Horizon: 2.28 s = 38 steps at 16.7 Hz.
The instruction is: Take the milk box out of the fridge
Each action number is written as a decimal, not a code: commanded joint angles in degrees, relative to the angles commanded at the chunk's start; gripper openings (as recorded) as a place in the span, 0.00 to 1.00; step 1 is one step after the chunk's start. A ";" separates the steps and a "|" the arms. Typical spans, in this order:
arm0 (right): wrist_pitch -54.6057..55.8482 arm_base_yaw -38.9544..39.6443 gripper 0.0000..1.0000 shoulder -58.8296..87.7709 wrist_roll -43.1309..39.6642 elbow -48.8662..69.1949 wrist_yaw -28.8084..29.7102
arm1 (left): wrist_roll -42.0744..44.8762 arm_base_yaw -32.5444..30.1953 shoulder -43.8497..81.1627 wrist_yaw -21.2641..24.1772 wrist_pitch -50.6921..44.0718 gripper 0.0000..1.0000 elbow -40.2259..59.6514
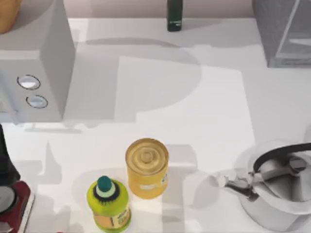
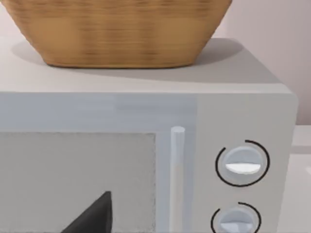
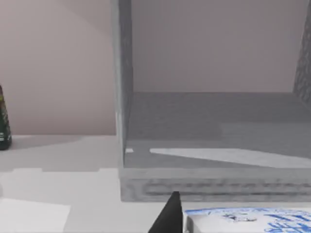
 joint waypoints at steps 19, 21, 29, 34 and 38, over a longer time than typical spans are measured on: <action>-14.76 5.78 0.00 0.91 -1.33 5.88 1.77 | 0.00 0.00 0.00 0.00 0.00 1.00 0.00; -18.82 7.70 0.00 10.46 -2.34 13.36 1.01 | 0.00 0.00 0.00 0.00 0.00 1.00 0.00; -34.78 17.77 0.00 57.96 -6.90 53.35 -3.38 | 0.00 0.00 0.00 0.00 0.00 1.00 0.00; -42.03 23.60 0.00 86.58 -9.55 80.12 -5.83 | 0.00 0.00 0.00 0.00 0.00 1.00 0.00; -46.31 27.03 0.00 103.81 -11.61 97.23 -6.89 | 0.00 0.00 0.00 0.00 0.00 1.00 0.00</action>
